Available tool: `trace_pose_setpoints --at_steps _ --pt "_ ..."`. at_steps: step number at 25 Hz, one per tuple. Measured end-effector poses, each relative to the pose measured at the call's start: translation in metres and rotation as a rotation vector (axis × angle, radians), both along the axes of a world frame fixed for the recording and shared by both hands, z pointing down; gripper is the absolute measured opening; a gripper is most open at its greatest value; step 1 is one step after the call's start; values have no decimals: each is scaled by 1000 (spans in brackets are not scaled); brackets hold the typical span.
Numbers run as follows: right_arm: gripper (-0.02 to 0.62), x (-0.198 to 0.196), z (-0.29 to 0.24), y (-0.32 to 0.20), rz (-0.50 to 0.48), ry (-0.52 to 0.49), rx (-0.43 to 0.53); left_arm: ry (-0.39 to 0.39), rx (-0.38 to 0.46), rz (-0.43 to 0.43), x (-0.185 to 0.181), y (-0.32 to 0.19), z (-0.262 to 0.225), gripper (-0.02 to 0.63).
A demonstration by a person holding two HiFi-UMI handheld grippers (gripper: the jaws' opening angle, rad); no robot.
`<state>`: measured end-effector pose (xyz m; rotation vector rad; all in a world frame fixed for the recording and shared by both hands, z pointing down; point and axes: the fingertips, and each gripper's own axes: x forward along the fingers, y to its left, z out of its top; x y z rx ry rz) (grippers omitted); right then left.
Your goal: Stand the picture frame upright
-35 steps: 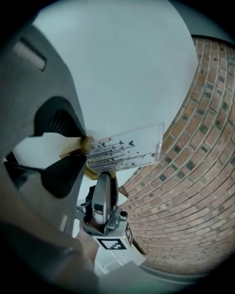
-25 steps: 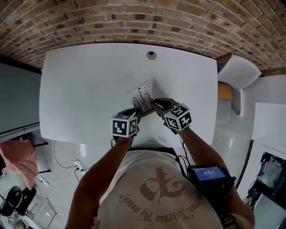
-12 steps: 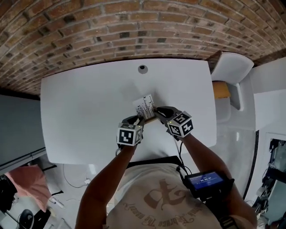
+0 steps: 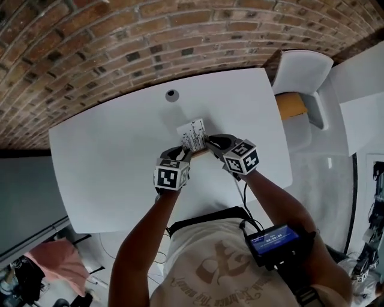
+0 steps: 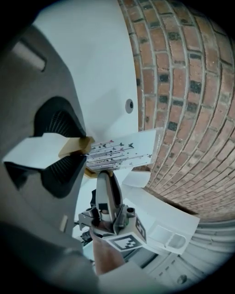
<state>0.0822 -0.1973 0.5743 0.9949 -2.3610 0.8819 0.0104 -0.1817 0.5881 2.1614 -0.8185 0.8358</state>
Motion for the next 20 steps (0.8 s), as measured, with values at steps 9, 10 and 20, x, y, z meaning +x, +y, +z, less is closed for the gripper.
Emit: trace_pose_setpoints --at_steps 9,10,20 --pt "81 30 16 -28 34 -34 -1 -60 17 78 28 -34 13 129" --pt "81 32 17 -33 33 -35 2 -57 25 84 31 -40 14 129" --pt "83 46 24 -96 14 19 58 -99 89 111 46 -107 26 129"
